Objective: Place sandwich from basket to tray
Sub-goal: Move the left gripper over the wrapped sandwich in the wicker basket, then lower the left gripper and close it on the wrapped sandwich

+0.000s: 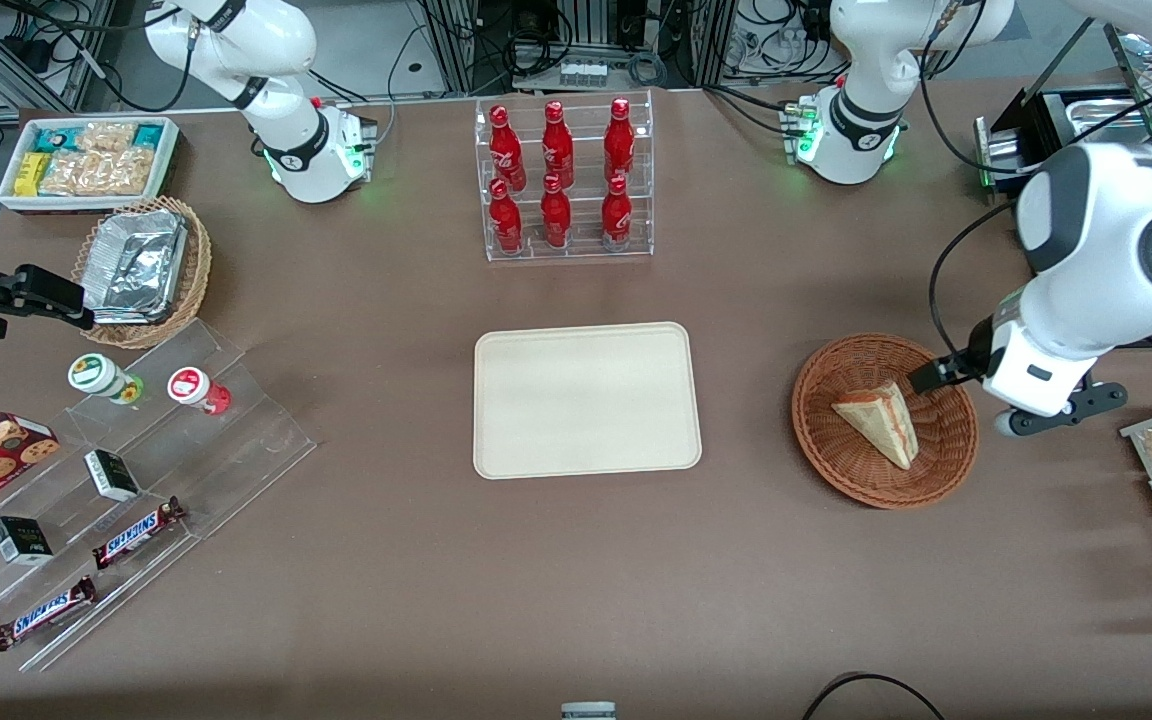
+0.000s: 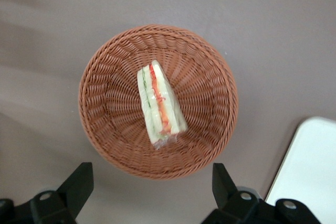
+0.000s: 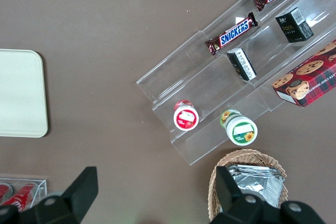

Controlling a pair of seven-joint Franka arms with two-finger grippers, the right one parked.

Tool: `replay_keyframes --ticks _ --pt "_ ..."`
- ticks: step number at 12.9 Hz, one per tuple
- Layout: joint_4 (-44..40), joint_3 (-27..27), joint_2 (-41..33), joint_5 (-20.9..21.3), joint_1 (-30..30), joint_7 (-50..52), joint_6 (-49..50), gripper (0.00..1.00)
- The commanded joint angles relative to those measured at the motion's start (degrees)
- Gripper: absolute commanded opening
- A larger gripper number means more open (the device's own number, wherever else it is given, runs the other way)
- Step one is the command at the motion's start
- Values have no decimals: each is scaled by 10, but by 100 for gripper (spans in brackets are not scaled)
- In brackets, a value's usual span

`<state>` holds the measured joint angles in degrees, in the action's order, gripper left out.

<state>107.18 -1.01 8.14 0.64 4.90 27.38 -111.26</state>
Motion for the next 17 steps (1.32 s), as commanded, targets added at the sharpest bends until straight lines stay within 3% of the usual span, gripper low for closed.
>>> replay_keyframes --ticks 1,9,17 --pt "62 -3 -6 9 5 83 -68 100" --pt "169 -2 21 16 4 88 -231 100" --pt "187 -2 63 16 5 88 -292 99"
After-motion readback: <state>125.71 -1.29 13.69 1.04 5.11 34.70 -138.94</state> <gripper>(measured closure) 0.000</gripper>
